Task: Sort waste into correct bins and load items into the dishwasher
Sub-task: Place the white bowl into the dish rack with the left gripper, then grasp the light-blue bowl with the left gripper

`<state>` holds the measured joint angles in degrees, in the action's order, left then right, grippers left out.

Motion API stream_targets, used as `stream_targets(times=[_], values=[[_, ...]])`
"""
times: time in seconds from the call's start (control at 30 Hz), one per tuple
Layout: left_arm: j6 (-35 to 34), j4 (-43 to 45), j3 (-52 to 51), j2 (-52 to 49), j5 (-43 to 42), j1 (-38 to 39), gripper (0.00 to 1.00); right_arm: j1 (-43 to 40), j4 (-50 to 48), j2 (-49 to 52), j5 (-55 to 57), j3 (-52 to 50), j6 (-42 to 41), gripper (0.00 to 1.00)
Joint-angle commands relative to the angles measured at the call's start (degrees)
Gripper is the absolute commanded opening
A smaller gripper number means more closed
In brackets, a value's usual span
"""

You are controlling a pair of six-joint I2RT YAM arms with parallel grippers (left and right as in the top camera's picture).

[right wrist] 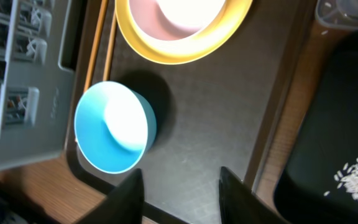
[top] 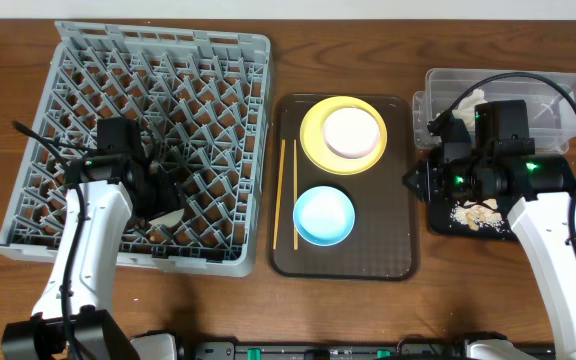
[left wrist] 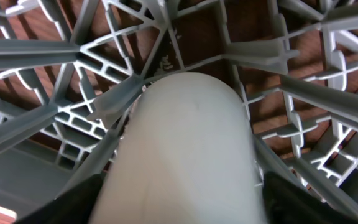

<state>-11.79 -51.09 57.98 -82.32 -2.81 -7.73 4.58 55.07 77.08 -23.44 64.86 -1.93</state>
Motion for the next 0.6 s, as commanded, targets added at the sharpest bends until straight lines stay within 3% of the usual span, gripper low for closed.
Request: stream_targets(times=[0.0,0.13,0.33,0.4,0.57], values=[[0.6,-0.1,1.7,1.9,0.2,-0.2,0.87,0.0,0.0,-0.9,0.1,1.0,0.8,0.49],[0.6,-0.3,2.5,5.5,-1.2,-0.2,0.91,-0.1,0.0,-1.0,0.1,1.1,0.8,0.56],[0.6,0.9,2.7,13.2,-11.8,2.2,0.92,-0.2,0.0,-3.5,7.4,1.2,-0.7,0.6],[0.7,1.3,2.7,14.9,-11.4,5.6,0.92,-0.6,0.1,-4.9,9.9,1.2,-1.3,0.74],[0.6,4.0,2.7,15.8,-10.6,18.0,0.93,-2.1,0.8,-7.5,11.3,1.2,-1.2,0.84]])
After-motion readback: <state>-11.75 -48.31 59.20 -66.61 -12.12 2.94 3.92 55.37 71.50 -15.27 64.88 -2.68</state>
